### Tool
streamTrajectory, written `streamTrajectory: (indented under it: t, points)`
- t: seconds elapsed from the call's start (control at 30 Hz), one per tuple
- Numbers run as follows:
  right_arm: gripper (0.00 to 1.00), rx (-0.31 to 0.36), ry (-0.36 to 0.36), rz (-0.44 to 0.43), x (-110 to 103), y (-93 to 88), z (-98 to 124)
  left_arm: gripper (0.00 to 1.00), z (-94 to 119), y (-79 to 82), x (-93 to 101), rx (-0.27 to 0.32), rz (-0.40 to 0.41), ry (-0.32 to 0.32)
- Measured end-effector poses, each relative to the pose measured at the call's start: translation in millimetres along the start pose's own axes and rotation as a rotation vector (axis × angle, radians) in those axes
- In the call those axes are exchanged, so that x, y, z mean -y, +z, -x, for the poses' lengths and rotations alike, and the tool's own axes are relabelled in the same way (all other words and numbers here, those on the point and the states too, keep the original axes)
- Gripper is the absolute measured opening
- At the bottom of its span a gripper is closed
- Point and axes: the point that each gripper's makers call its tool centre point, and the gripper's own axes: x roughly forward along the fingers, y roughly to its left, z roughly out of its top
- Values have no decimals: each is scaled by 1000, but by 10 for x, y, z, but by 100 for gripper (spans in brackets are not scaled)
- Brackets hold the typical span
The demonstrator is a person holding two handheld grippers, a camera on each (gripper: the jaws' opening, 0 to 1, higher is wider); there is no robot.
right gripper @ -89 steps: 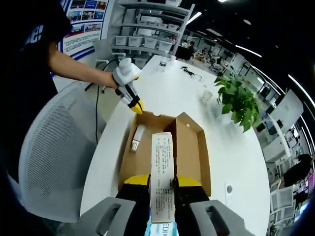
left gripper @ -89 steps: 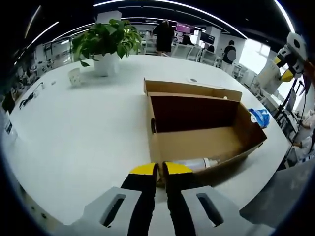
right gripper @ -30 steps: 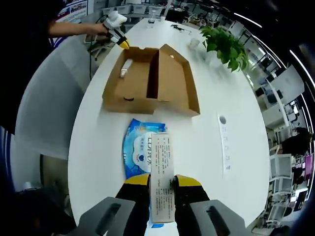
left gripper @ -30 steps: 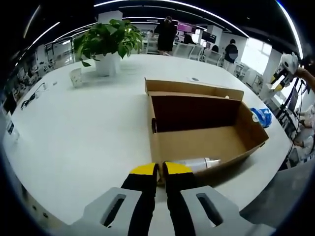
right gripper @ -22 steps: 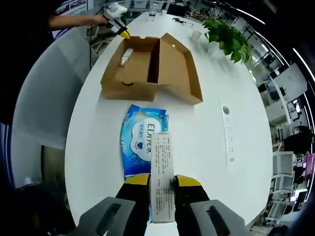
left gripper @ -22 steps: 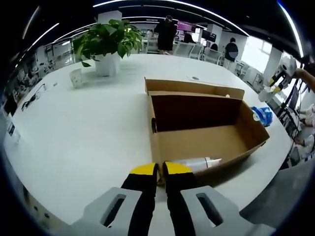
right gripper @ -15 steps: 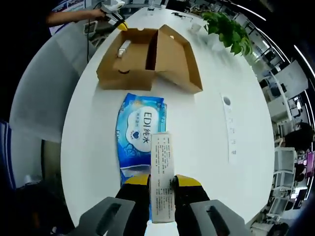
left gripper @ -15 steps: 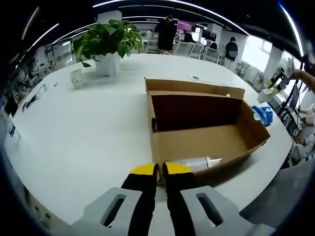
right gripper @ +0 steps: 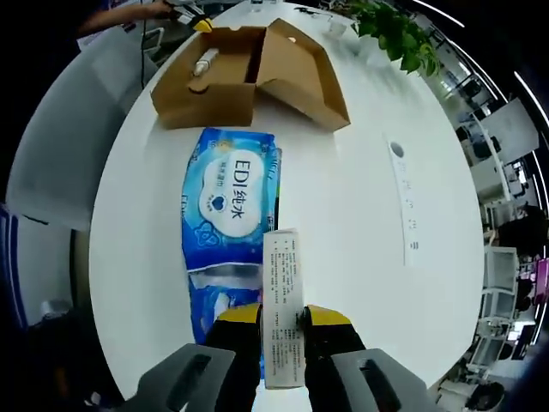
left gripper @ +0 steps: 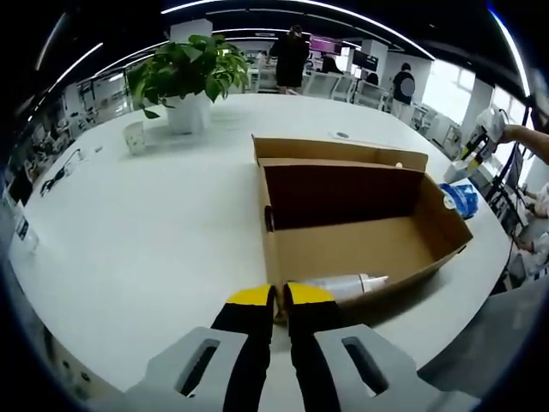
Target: Operate the shoe box by opening the lid, removing the specified soft item, and placing it in the target area until the item is outside and the box remains undamaged.
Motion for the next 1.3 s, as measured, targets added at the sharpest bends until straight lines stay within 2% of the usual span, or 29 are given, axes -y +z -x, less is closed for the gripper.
streamTrajectory:
  t: [0.53,0.9,1.3]
  points:
    - [14,-29,8,-23,93,-214,-310,3,-25,12,-28,-3,-1,14]
    - [15,-78,17,-32,82,-456,-449,3,-36,25,-25,2,8,22]
    - [15,-76,21,-23,32,-462,-428,3,-35,22,-24,-7,-2,25]
